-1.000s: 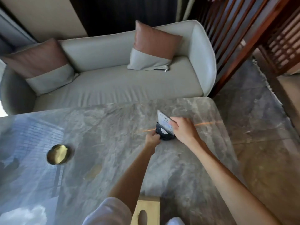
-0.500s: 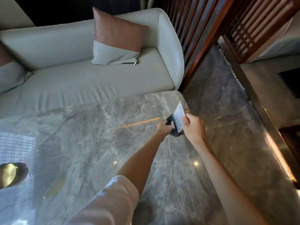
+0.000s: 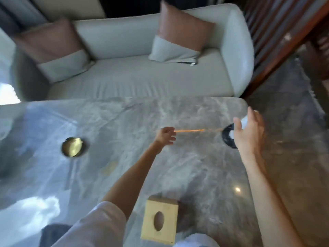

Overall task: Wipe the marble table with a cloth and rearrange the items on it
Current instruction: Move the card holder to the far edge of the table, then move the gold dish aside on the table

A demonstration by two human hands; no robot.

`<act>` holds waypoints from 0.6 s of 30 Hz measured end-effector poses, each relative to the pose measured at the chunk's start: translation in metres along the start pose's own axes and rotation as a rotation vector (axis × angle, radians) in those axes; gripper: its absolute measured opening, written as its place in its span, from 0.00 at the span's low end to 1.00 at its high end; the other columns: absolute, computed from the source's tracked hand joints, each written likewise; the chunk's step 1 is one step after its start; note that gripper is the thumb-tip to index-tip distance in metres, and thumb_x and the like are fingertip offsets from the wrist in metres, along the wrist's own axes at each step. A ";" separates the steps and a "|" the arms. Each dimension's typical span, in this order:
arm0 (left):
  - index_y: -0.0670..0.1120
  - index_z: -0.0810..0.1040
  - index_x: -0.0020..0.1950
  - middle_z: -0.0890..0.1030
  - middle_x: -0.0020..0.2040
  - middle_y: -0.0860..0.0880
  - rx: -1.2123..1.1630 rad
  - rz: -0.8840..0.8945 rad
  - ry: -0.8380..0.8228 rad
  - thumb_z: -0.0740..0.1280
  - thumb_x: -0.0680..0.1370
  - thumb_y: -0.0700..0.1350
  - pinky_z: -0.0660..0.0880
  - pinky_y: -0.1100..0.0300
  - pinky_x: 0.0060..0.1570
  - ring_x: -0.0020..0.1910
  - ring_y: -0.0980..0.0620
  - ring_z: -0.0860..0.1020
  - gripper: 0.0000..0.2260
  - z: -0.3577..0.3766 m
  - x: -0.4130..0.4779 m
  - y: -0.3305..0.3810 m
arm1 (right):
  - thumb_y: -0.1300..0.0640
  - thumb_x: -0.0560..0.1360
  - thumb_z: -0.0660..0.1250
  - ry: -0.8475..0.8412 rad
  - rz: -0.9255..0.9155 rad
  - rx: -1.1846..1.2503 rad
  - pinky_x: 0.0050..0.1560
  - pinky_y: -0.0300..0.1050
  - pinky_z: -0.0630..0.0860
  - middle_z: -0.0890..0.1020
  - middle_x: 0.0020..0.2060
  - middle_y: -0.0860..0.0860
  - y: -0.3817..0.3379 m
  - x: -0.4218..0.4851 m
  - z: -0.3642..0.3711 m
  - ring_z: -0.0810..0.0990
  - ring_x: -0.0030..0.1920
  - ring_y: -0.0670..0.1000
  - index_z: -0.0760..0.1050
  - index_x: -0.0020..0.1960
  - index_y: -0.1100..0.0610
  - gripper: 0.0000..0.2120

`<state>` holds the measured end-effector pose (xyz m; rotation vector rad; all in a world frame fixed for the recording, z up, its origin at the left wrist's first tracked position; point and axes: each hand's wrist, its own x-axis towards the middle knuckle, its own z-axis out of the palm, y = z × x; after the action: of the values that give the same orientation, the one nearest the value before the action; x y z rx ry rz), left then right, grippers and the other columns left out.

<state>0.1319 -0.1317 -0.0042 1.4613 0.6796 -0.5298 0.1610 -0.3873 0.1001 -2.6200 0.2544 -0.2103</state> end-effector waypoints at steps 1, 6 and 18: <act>0.45 0.73 0.57 0.77 0.41 0.49 -0.029 0.008 0.092 0.58 0.81 0.39 0.72 0.59 0.37 0.35 0.51 0.76 0.08 -0.037 -0.010 -0.007 | 0.54 0.77 0.63 -0.037 -0.037 0.046 0.64 0.55 0.69 0.75 0.64 0.62 -0.027 -0.005 0.012 0.71 0.66 0.63 0.69 0.68 0.64 0.23; 0.45 0.74 0.47 0.74 0.34 0.48 -0.105 -0.033 0.530 0.58 0.80 0.38 0.67 0.66 0.25 0.29 0.51 0.71 0.06 -0.208 -0.073 -0.042 | 0.54 0.77 0.64 -0.404 -0.170 0.168 0.59 0.52 0.73 0.81 0.58 0.61 -0.164 -0.061 0.097 0.78 0.60 0.62 0.77 0.63 0.59 0.16; 0.37 0.75 0.62 0.78 0.60 0.34 0.108 -0.114 0.889 0.59 0.78 0.37 0.71 0.51 0.60 0.62 0.37 0.75 0.15 -0.435 -0.086 -0.125 | 0.55 0.77 0.64 -0.874 -0.142 0.146 0.59 0.47 0.75 0.83 0.57 0.57 -0.352 -0.223 0.303 0.80 0.60 0.57 0.80 0.58 0.59 0.13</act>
<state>-0.0575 0.2874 -0.0269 1.7554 1.4488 0.0370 0.0531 0.1040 -0.0123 -2.3271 -0.2415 0.8201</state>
